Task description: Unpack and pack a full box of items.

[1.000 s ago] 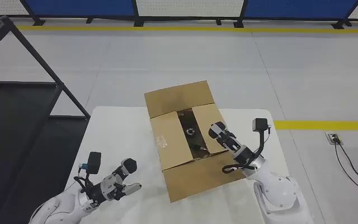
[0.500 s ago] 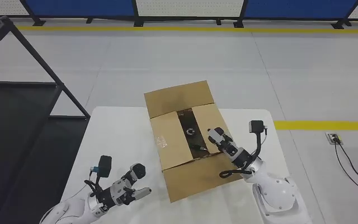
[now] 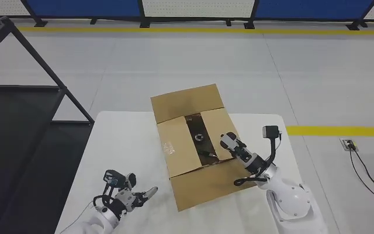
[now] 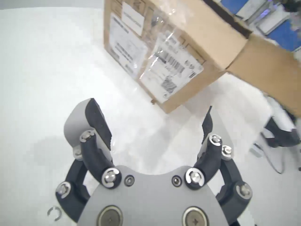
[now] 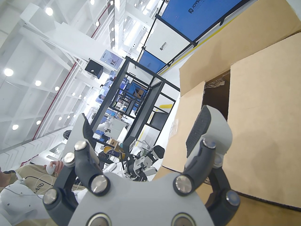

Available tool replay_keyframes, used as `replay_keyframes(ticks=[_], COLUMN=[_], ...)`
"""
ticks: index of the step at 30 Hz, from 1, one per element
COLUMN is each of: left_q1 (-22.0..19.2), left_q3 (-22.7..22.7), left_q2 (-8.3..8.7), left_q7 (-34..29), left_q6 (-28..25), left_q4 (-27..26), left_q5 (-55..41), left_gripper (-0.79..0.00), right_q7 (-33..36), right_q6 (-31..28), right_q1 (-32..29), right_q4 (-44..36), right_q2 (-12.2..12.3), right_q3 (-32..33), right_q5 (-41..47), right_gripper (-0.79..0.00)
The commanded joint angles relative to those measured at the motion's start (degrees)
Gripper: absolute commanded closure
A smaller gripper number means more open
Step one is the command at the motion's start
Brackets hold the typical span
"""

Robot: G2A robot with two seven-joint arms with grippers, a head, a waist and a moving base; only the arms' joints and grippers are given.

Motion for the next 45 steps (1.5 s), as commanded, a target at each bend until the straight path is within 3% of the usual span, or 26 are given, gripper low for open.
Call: replay_keyframes(ticks=[1,9,11,22,27,34,45], left_q1=[0.33,-4.72,-6.18,-6.18,-7.26,-10.51,-14.45], left_q3=[0.96,8.32,10.95,10.95,11.48,15.75,20.71], left_q2=[-0.43,-2.79,-3.58,-3.58,-4.02,-5.81,-9.1], left_q7=[0.25,-3.79,-4.58,-4.58,-7.99,-14.29,-25.71], left_q6=[9.7,28.36,27.74,27.74,26.32,31.47,45.52], left_q4=[-0.82,0.23,-0.33,-0.33,1.32,4.15,8.61], left_q5=[6.01,21.31,21.11,21.11,24.69,33.02,50.6], left_gripper=[-0.785,-0.785,-0.785,-0.785,-0.785,-0.785,-0.785], right_q7=[0.1,0.68,0.79,0.93,0.63,-0.17,-0.62], right_q6=[-0.18,-0.41,-0.33,0.83,1.46,1.82,1.78], right_q1=[0.53,1.79,1.94,3.14,3.91,3.91,4.26], right_q4=[0.74,2.25,2.4,2.72,2.62,2.38,3.0], right_q2=[0.08,0.47,0.57,1.03,1.15,1.39,1.74], right_q3=[-0.25,-0.73,-0.82,-1.91,-2.96,-3.5,-4.16], right_q5=[0.13,0.71,0.71,0.25,-0.82,-1.57,-1.23], right_gripper=[-0.785,-0.785,-0.785,-0.785,-0.785,-0.785,-0.785])
